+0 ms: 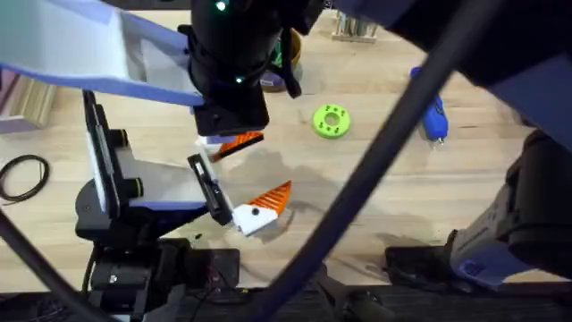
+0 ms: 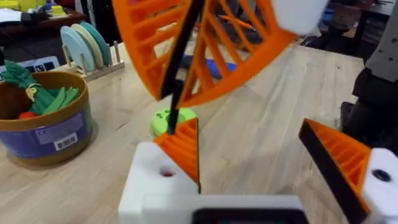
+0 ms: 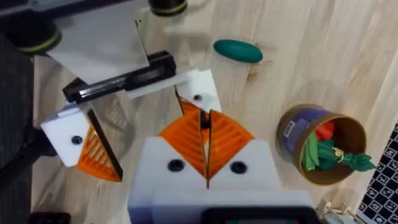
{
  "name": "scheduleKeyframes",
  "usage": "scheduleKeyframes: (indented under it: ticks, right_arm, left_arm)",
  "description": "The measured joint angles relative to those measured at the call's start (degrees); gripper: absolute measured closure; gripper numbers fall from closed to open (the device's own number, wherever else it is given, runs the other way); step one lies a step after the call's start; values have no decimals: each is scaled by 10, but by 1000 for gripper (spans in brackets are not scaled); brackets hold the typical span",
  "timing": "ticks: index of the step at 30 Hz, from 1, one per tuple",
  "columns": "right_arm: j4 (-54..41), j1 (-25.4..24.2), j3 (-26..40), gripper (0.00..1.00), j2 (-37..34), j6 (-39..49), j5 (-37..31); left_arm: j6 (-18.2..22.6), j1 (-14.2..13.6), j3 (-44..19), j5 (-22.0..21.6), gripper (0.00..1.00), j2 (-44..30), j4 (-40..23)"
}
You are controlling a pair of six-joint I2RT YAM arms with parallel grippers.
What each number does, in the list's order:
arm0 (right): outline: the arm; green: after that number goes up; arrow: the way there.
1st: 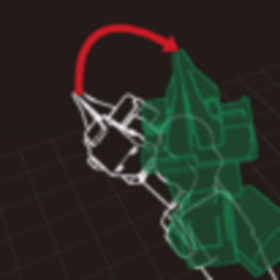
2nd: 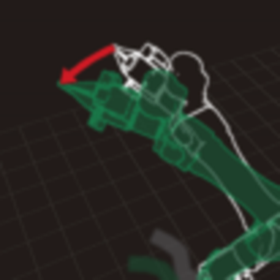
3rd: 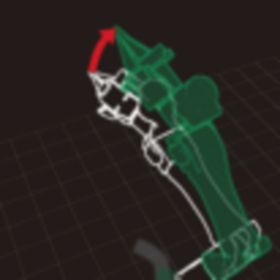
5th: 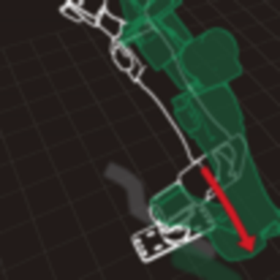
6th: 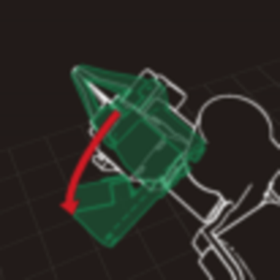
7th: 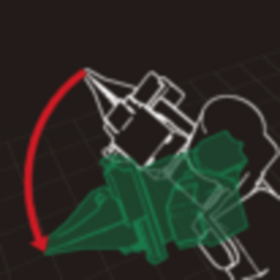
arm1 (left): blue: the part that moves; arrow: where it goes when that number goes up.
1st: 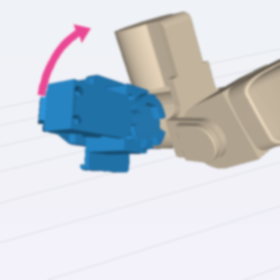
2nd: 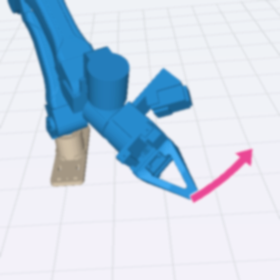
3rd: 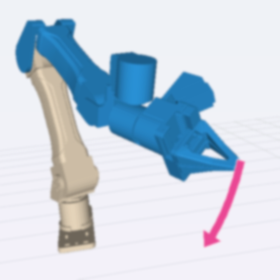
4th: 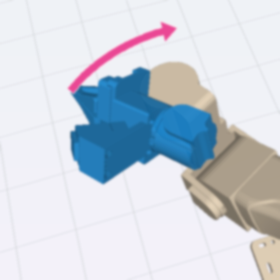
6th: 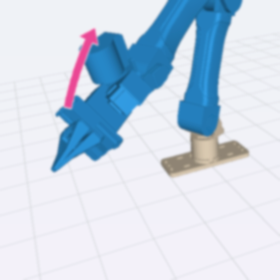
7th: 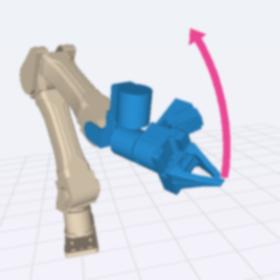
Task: Pick up the gripper from the table and insert it into the empty holder that is missing its gripper. Then pick up a screw, insert it into the mounting hole, and use the screwdriver to tighten it. Finally, clean up the table by picking up the vegetable and placing it into the bucket.
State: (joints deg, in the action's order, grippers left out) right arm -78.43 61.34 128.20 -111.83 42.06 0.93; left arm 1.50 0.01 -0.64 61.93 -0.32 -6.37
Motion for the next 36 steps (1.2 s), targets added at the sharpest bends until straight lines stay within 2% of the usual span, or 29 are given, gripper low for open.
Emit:
scheduleKeyframes:
  ticks: [17,36]
  right_arm:
    - [4,0,0,995,-30,0,0]
    - [0,2,0,995,-31,0,0]
  left_arm:
    - [0,0,0,0,15,0,0]
    - [0,0,0,0,16,0,0]
